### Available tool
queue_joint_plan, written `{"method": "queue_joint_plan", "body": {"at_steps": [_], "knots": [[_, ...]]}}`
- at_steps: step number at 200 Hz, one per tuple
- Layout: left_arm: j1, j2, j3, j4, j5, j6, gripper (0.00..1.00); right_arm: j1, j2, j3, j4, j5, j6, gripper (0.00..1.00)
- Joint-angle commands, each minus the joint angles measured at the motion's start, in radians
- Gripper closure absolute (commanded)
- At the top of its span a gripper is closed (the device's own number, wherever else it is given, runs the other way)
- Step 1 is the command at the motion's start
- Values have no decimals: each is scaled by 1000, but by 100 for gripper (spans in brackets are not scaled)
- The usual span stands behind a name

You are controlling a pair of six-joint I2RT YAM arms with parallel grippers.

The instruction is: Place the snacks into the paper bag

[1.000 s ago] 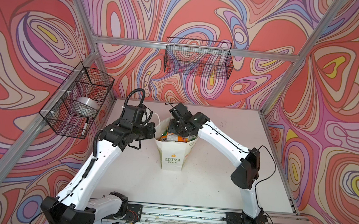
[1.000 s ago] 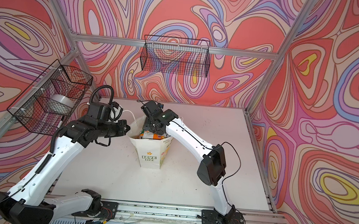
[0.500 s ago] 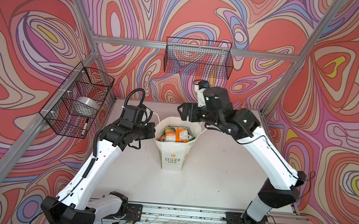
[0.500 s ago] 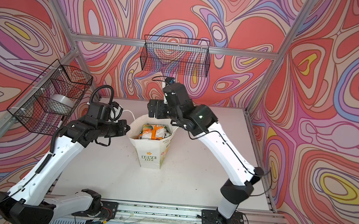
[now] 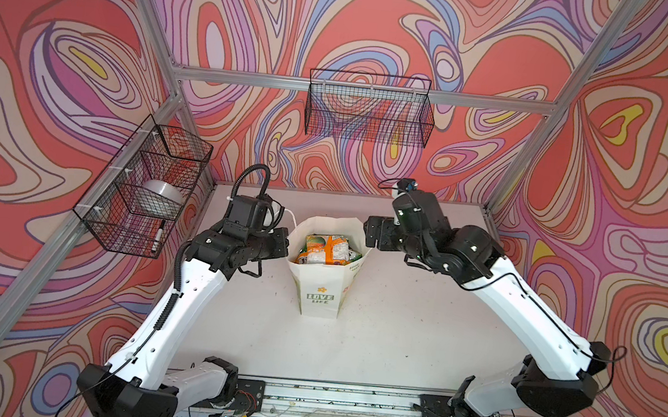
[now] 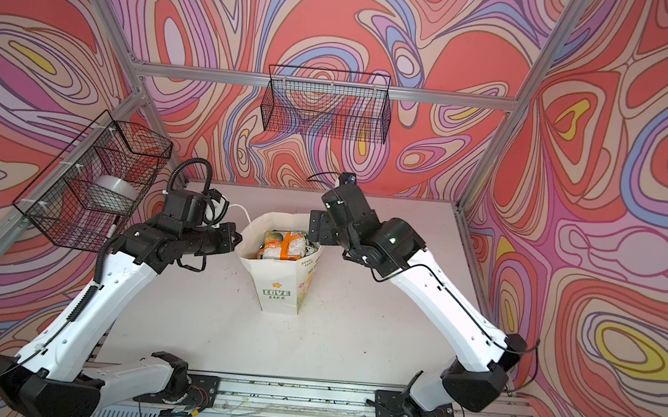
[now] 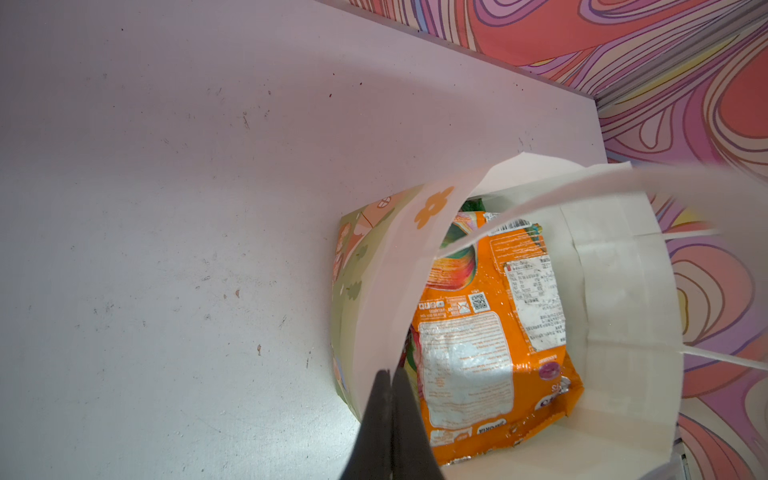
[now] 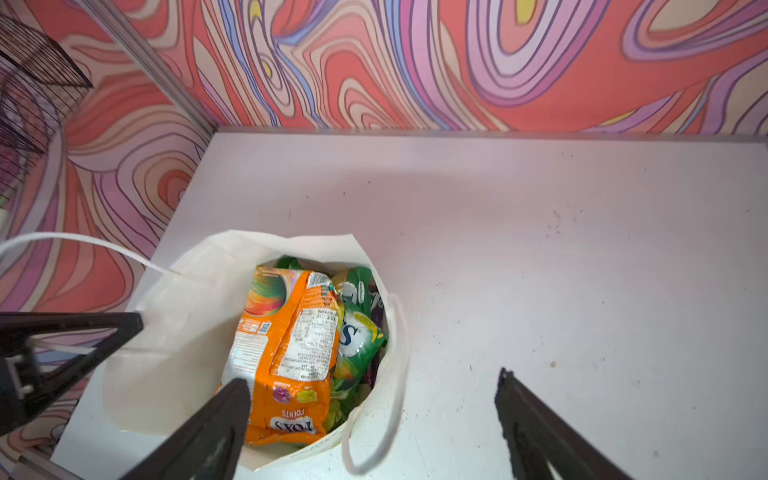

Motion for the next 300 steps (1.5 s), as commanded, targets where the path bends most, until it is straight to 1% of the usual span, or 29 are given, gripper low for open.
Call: {"method": "queue_joint_plan", "body": {"at_steps": [1,12,18,28,33,43,44,51,57,69,79,92,101,111,130,150,159,166,195,225,249,267,280,291,300], "knots": [[6,8,3,10,4,9,100,-12,-5,-30,64,-60,59,11],[6,6,3,10,4,9,100,-17,0,-51,84,-77,72,16],[6,4,4,11,4,9,100,-19,1,-61,97,-87,74,21],[5,4,3,11,6,10,100,-20,4,-68,113,-104,69,36],[5,2,3,13,6,11,100,-20,6,-66,119,-108,65,44],[5,2,4,15,9,12,100,-20,7,-65,128,-122,56,69],[5,2,4,15,9,12,100,-20,8,-65,129,-122,56,70],[5,3,5,17,13,13,100,-20,6,-65,133,-122,51,88],[5,6,7,19,17,12,100,-20,5,-65,137,-116,47,100],[5,17,14,26,37,-1,100,-24,3,-63,142,-97,35,100],[5,30,27,36,78,-28,100,-36,7,-52,147,-98,21,100],[5,54,59,59,138,-81,100,-60,14,-26,149,-110,2,100],[1,74,99,64,144,-126,100,-79,19,-1,154,-116,-14,100],[-20,101,156,65,111,-161,100,-98,26,35,158,-129,-28,100],[-107,173,293,61,19,-185,100,-118,51,136,162,-148,-69,100],[-202,264,453,17,-75,-168,100,-156,108,266,126,-195,-86,100],[-225,285,489,-2,-145,-167,100,-167,127,309,111,-234,-90,100],[-234,290,488,15,-175,-172,100,-167,130,319,115,-242,-96,100],[-244,337,480,34,-163,-188,100,-188,110,270,138,-254,-109,100],[-269,352,387,120,-124,-211,100,-233,48,94,221,-312,-80,100],[-276,370,356,132,-94,-228,100,-243,-15,-65,281,-311,-50,100],[-276,350,319,150,-97,-244,100,-257,-33,-124,289,-315,-37,100],[-276,317,288,171,-113,-253,93,-260,-38,-135,283,-314,-35,99],[-276,293,269,187,-123,-259,78,-260,-42,-137,277,-314,-32,93],[-276,277,261,193,-126,-260,68,-260,-50,-137,276,-315,-31,80]]}}
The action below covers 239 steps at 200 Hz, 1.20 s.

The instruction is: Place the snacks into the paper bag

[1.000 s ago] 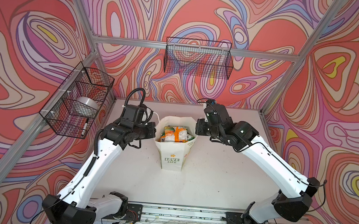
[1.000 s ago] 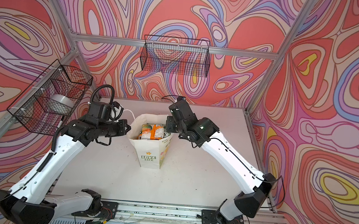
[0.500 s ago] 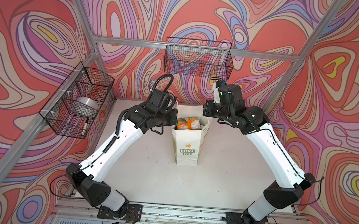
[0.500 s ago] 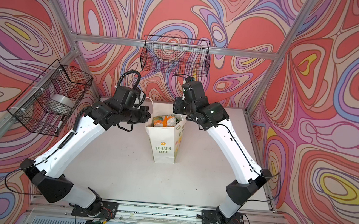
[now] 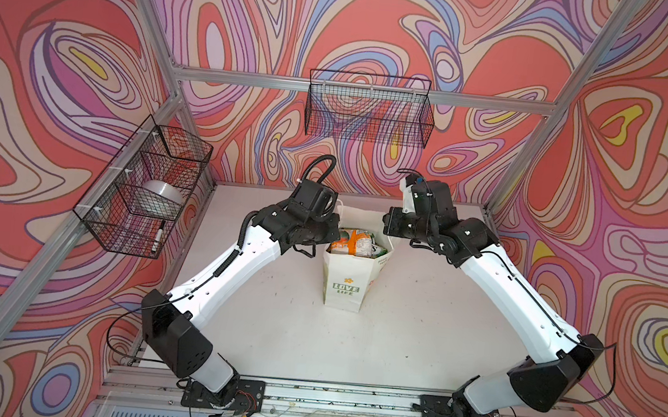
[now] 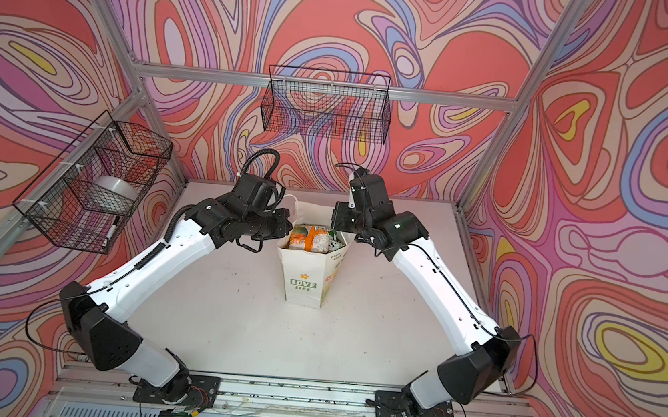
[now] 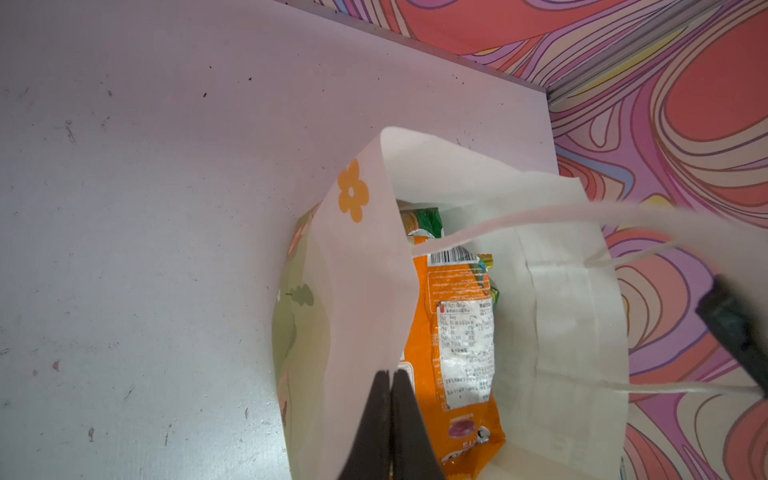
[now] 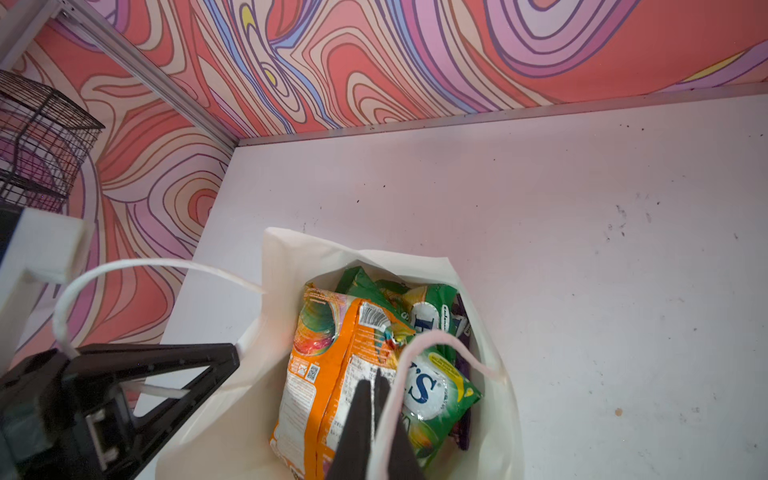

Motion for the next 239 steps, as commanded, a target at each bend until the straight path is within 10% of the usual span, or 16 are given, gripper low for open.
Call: {"method": "queue_joint_plan", "body": {"at_steps": [1,74,157,239], "knots": [[2,-72,-21,95,-20,-35,67,-7,-37,-9,41,-12,13,78],[2,-165,27,-14,-67,46,0,-7,-67,42,-3,-2,38,2],[3,-332,45,-84,-151,154,0,-7,-149,86,-65,194,27,2],[3,-729,-459,74,-641,209,0,-7,-430,-279,151,540,-99,2]]}}
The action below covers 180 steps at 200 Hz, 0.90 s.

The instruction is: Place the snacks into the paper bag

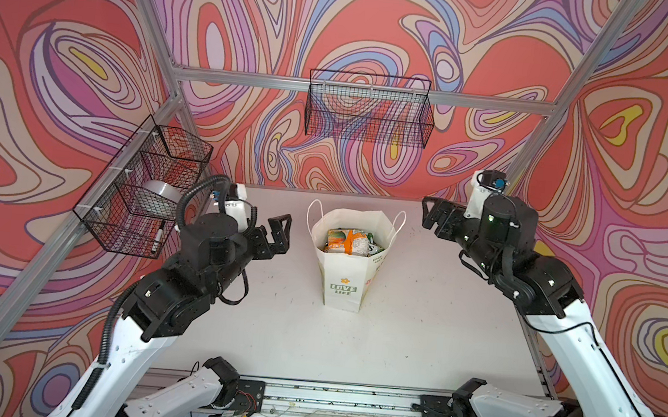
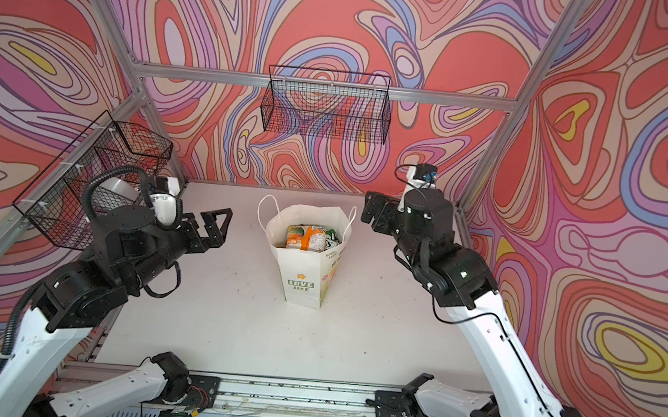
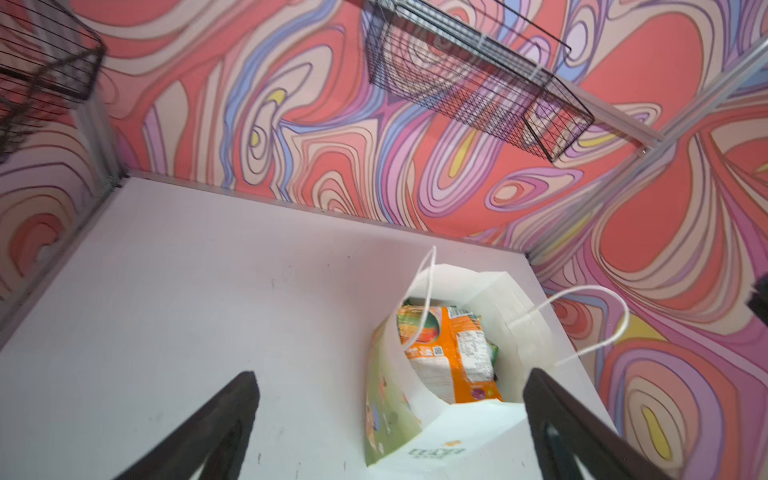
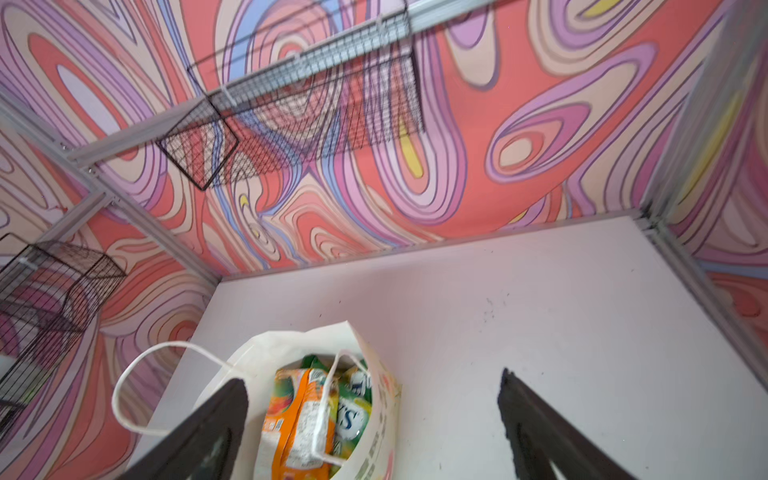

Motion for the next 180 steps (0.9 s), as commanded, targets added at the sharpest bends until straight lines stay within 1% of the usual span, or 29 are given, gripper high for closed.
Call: {"method": "queue_joint_plan", "body": {"at_steps": [1,16,26,29,32,39,45,54,65,69,75,88,104,115,142,153,156,158,162,172,180], "knots": [[3,-51,-193,53,-223,21,0,-5,-48,-160,105,184,-45,2],[3,-105,-377,152,-363,-21,0,-8,-62,-275,185,259,-51,2],[3,-137,-520,295,-447,-15,0,-14,-43,-334,232,274,-68,2],[3,-145,-551,323,-457,-11,0,-17,-33,-353,246,278,-73,1],[3,-150,-595,365,-497,-4,0,-23,-22,-369,256,281,-76,2],[5,-156,-674,466,-537,20,0,-39,9,-398,279,287,-80,2],[8,-156,-717,534,-580,32,0,-61,38,-415,286,284,-77,1],[18,-145,-748,573,-646,37,0,-108,79,-434,287,267,-65,2],[46,-115,-771,634,-716,75,0,-165,117,-466,304,252,-40,2],[62,-102,-813,665,-726,90,0,-185,127,-484,324,249,-37,2],[99,-82,-829,691,-714,100,0,-212,139,-515,366,247,-45,2],[189,-32,-849,719,-642,96,0,-268,162,-565,438,233,-41,2],[272,38,-882,803,-584,103,0,-352,184,-614,526,111,-34,2],[305,86,-901,868,-573,138,0,-390,197,-654,605,53,-44,2],[359,187,-952,1058,-523,255,0,-427,223,-741,781,43,-94,1],[387,250,-1003,1196,-479,299,0,-440,235,-767,835,46,-119,2],[393,273,-1020,1265,-475,313,0,-441,239,-774,848,49,-123,2],[397,284,-1031,1307,-447,327,0,-443,241,-777,857,48,-126,1],[400,323,-1051,1394,-428,352,0,-448,246,-786,875,49,-131,2],[404,412,-1090,1595,-414,431,0,-456,259,-802,910,52,-145,2],[403,472,-1104,1739,-428,490,0,-465,266,-809,926,47,-154,2]]}}
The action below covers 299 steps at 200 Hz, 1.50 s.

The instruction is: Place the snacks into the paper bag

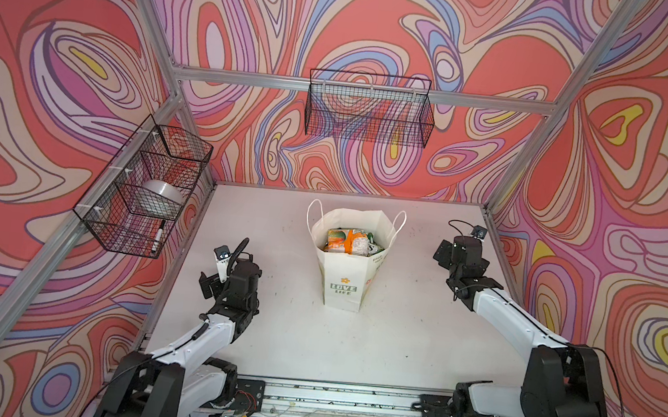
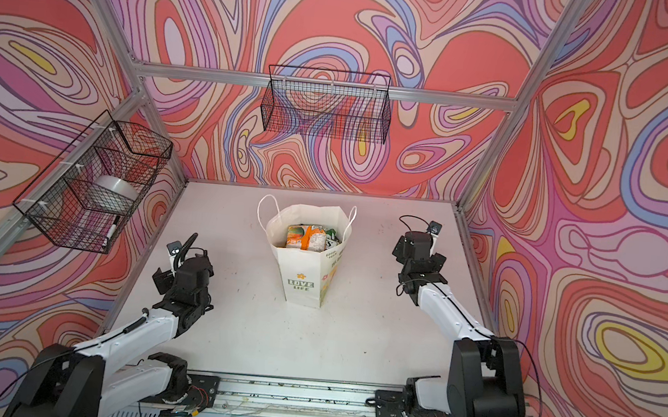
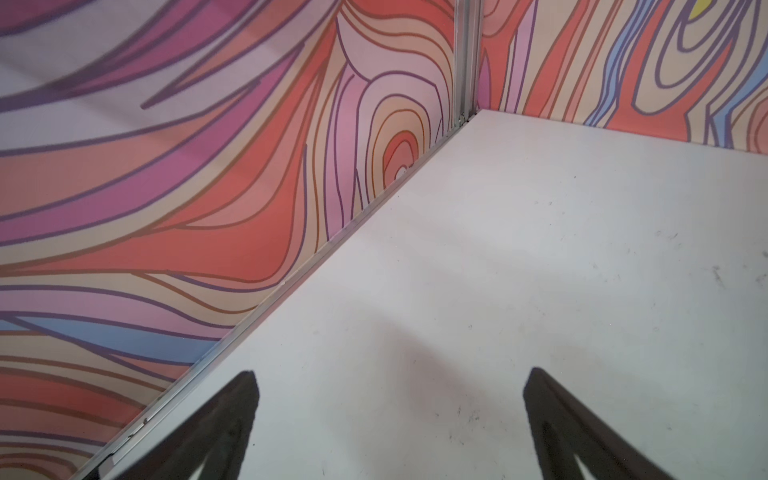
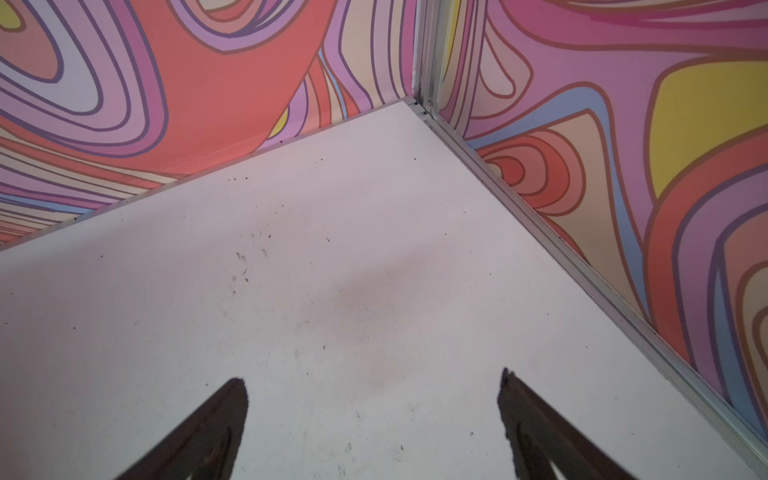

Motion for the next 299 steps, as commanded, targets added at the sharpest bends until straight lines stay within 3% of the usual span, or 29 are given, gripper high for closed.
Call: {"method": "queue_joint_plan", "body": {"at_steps": [1,11,28,34,40,52,65,81,94,108,118,130,142,154,168,181,212,242,299], "knots": [[10,152,-65,528,55,206,0,-25,24,-31,161,-19,-52,2],[10,192,-55,582,54,236,0,-29,30,-41,181,-20,-68,2],[24,147,21,331,128,164,0,-32,37,-63,234,-17,-89,2],[52,156,20,318,208,121,0,-33,39,-75,261,-15,-96,2],[84,198,-1,393,292,106,0,-34,40,-89,290,-12,-104,2],[101,303,-16,598,299,149,0,-34,47,-118,354,-9,-118,1],[103,212,42,321,351,99,0,-35,62,-150,416,-8,-126,2],[123,286,16,499,381,134,0,-36,82,-173,467,-5,-142,2],[125,242,66,313,440,118,0,-34,93,-190,504,-5,-167,2],[132,313,75,401,512,164,0,-36,100,-210,551,-9,-197,2],[133,331,133,275,585,169,0,-36,108,-222,586,-10,-224,1],[132,400,86,471,570,194,0,-35,127,-237,624,-9,-245,2],[134,354,127,299,560,160,0,-36,150,-271,701,-28,-269,2],[132,396,94,445,560,189,0,-44,176,-312,808,-81,-267,2],[124,359,112,341,563,179,0,-45,200,-355,897,-164,-298,2],[118,393,91,446,556,203,0,-48,237,-364,951,-209,-311,2],[105,390,96,430,576,226,0,-48,367,-399,1142,-245,-332,2],[105,385,98,419,575,224,0,-55,350,-341,992,-311,-339,2],[105,384,100,412,576,224,0,-127,359,-284,888,-432,-291,2]]}}
